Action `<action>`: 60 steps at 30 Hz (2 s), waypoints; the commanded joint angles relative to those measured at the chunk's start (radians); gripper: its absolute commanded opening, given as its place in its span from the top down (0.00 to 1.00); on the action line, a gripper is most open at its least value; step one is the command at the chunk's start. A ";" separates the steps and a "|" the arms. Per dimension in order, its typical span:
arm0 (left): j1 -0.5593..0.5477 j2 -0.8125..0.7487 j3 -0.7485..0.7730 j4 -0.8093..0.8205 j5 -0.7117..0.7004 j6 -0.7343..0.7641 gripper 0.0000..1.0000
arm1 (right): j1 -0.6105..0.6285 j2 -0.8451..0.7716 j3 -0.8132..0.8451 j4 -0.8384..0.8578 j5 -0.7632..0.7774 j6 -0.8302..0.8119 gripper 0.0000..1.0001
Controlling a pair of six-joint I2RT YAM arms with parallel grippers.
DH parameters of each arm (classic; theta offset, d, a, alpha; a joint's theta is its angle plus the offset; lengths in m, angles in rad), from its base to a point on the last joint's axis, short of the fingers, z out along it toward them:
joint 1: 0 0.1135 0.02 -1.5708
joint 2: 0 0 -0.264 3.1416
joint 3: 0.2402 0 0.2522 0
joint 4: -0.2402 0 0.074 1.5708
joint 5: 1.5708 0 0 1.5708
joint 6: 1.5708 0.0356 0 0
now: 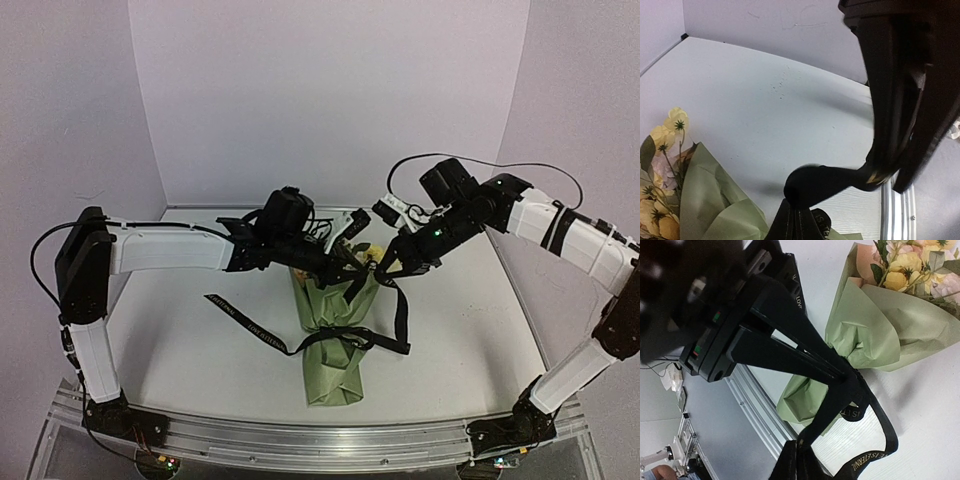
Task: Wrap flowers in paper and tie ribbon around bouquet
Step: Pass from the right arm to the left, then pick up the left side of the half-tied ribbon from the folded bouquet.
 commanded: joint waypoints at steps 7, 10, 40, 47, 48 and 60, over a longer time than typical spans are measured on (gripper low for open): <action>0.017 -0.002 0.025 0.086 -0.246 -0.126 1.00 | 0.008 -0.067 -0.074 0.010 0.218 0.045 0.16; 0.021 -0.001 0.035 0.060 -0.300 -0.149 1.00 | 0.030 -0.102 -0.133 0.018 0.274 0.075 0.15; 0.040 -0.234 -0.169 -0.019 -0.443 -0.212 1.00 | 0.192 0.076 -0.470 0.484 0.459 0.367 0.59; 0.040 -0.253 -0.174 -0.032 -0.440 -0.213 1.00 | 0.209 0.078 -0.494 0.498 0.479 0.370 0.62; 0.040 -0.257 -0.176 -0.033 -0.441 -0.214 1.00 | 0.211 0.079 -0.495 0.500 0.478 0.371 0.63; 0.040 -0.281 -0.197 -0.041 -0.448 -0.216 1.00 | 0.226 0.037 -0.532 0.549 0.502 0.397 0.56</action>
